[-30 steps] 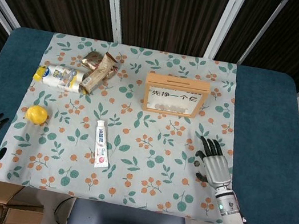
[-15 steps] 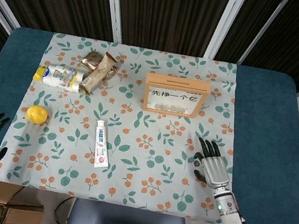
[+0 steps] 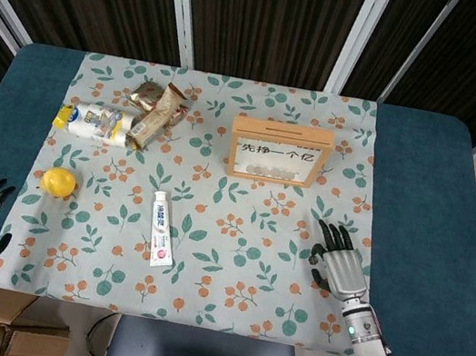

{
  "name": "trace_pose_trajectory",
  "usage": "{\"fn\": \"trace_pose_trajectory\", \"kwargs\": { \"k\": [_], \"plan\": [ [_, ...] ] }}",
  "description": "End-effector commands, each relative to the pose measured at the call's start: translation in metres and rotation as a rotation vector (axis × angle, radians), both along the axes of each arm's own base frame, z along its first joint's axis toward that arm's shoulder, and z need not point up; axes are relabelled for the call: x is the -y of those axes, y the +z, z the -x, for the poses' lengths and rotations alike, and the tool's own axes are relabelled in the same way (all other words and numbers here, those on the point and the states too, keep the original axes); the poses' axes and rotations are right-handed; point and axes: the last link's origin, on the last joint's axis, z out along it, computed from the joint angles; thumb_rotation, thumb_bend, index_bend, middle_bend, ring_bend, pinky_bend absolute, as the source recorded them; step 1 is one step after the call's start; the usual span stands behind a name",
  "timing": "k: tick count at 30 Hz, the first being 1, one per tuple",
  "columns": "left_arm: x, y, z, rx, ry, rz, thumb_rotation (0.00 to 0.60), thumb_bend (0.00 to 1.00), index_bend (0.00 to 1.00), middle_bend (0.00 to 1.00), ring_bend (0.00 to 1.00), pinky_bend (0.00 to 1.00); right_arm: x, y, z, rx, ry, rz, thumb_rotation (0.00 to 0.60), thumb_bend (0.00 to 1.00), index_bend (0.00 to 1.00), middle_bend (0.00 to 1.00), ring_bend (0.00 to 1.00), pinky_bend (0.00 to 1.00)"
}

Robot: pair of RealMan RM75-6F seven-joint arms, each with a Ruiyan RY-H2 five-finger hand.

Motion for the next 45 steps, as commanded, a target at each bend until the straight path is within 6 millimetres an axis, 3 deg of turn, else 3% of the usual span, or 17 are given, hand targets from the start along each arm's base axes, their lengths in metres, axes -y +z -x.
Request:
{"fn": "trace_pose_trajectory", "kwargs": {
  "k": [1,45],
  "plan": [
    [0.0002,0.0001,0.0001,-0.001,0.000,0.000,0.600,0.38,0.00,0.00,0.00,0.00,0.0005,-0.0002,0.0002,-0.002,-0.003,0.000,0.600,0.40,0.56,0.00,0.00,0.00],
    [0.0006,0.0024,0.0034,0.008,0.010,-0.001,0.600,0.38,0.00,0.00,0.00,0.00,0.0051,-0.0077,-0.0017,-0.022,-0.014,-0.013,0.600,0.44,0.64,0.00,0.00,0.00]
  ]
}}
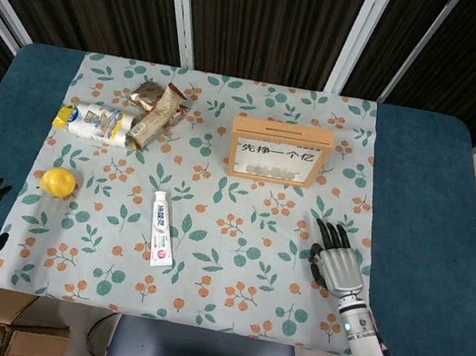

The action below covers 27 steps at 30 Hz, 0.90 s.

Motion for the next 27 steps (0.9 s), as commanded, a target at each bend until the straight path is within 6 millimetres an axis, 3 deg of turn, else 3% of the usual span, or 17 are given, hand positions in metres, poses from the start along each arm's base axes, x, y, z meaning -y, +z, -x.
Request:
{"fn": "trace_pose_trajectory", "kwargs": {
  "k": [1,17,27],
  "plan": [
    [-0.0001,0.0000,0.0004,0.001,0.000,0.000,0.600,0.38,0.00,0.00,0.00,0.00,0.0002,0.0001,0.0000,0.000,0.000,0.001,0.600,0.45,0.64,0.00,0.00,0.00],
    [-0.0009,0.0000,0.0002,0.007,-0.006,0.001,0.600,0.38,0.00,0.00,0.00,0.00,0.0013,0.0019,-0.0004,-0.005,0.015,0.025,0.600,0.47,0.65,0.02,0.00,0.00],
    [-0.0003,0.0006,0.0006,0.008,-0.004,0.000,0.600,0.38,0.00,0.00,0.00,0.00,0.0005,0.0024,-0.0012,0.002,0.029,0.030,0.600,0.47,0.56,0.03,0.00,0.00]
  ]
}}
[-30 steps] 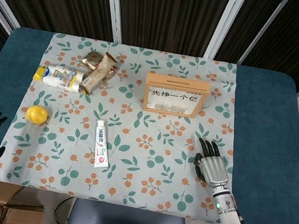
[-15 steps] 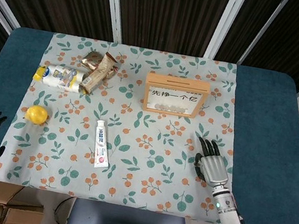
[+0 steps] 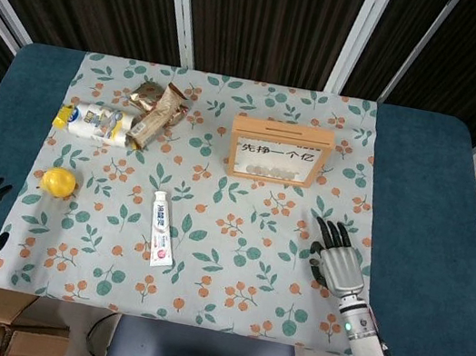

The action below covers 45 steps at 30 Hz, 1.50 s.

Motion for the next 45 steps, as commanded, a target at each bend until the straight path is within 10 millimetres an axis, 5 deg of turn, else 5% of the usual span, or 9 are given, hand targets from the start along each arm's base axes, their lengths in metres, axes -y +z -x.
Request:
{"fn": "trace_pose_trajectory", "kwargs": {
  "k": [1,45],
  "plan": [
    [-0.0001,-0.0003,0.0002,0.002,0.001,0.002,0.600,0.38,0.00,0.00,0.00,0.00,-0.0005,0.0001,0.0000,0.001,0.003,0.003,0.600,0.47,0.56,0.03,0.00,0.00],
    [0.0010,0.0011,0.0052,0.006,0.012,0.004,0.600,0.38,0.00,0.00,0.00,0.00,0.0047,0.0073,-0.0045,0.026,0.005,0.050,0.600,0.60,0.70,0.08,0.00,0.00]
  ]
}}
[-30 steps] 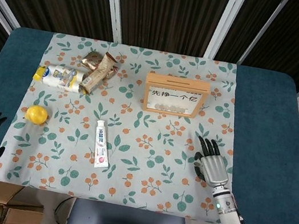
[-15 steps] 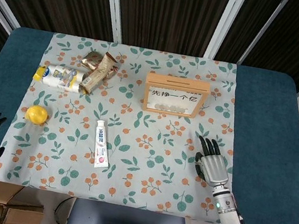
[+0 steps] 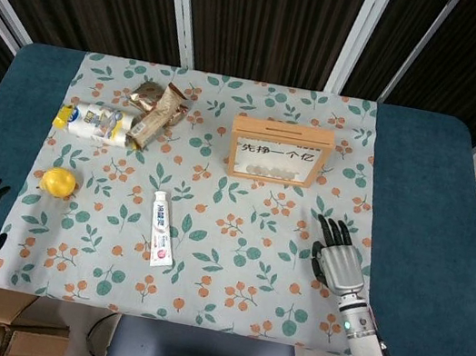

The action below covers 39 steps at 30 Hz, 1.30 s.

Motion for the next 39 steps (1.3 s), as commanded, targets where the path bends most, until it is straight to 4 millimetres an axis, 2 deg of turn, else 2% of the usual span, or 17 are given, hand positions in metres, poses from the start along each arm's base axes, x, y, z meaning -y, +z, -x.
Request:
{"fn": "trace_pose_trajectory", "kwargs": {
  "k": [1,6,10,14,17,21,26,30,34,39],
  "plan": [
    [0.000,0.000,0.000,0.000,-0.001,0.000,0.600,0.38,0.00,0.00,0.00,0.00,0.003,0.008,-0.003,0.019,0.008,0.030,0.600,0.60,0.70,0.08,0.00,0.00],
    [-0.001,0.001,-0.003,0.004,-0.009,-0.006,0.600,0.38,0.00,0.00,0.00,0.00,0.013,0.037,-0.021,0.065,0.073,0.117,0.600,0.60,0.70,0.08,0.00,0.00],
    [0.000,0.002,-0.004,0.006,-0.014,-0.007,0.600,0.38,0.00,0.00,0.00,0.00,0.032,0.066,-0.048,0.104,0.134,0.191,0.600,0.61,0.71,0.08,0.00,0.00],
    [0.000,0.003,-0.006,0.004,-0.022,-0.008,0.600,0.38,0.00,0.00,0.00,0.00,0.058,0.099,-0.089,0.133,0.202,0.264,0.600,0.60,0.71,0.08,0.00,0.00],
    [-0.001,0.004,-0.008,0.005,-0.027,-0.011,0.600,0.38,0.00,0.00,0.00,0.00,0.086,0.125,-0.127,0.142,0.228,0.312,0.600,0.60,0.71,0.09,0.00,0.00],
    [-0.001,0.005,-0.010,0.012,-0.030,-0.013,0.600,0.38,0.00,0.00,0.00,0.00,0.119,0.145,-0.168,0.114,0.228,0.356,0.600,0.61,0.72,0.09,0.00,0.00],
    [-0.001,0.005,-0.008,0.015,-0.021,-0.011,0.600,0.38,0.00,0.00,0.00,0.00,0.156,0.150,-0.203,0.064,0.180,0.360,0.600,0.61,0.72,0.09,0.00,0.00],
    [0.000,0.007,-0.006,0.011,-0.015,-0.012,0.600,0.38,0.00,0.00,0.00,0.00,0.174,0.140,-0.219,0.009,0.160,0.329,0.600,0.61,0.72,0.11,0.00,0.00],
    [0.000,0.009,-0.005,0.014,-0.009,-0.008,0.600,0.38,0.00,0.00,0.00,0.00,0.185,0.131,-0.230,-0.077,0.157,0.310,0.600,0.61,0.72,0.11,0.00,0.00],
    [0.000,0.008,-0.003,0.019,-0.007,-0.007,0.600,0.38,0.00,0.00,0.00,0.00,0.188,0.119,-0.235,-0.104,0.132,0.267,0.600,0.62,0.73,0.11,0.00,0.00]
  ]
}}
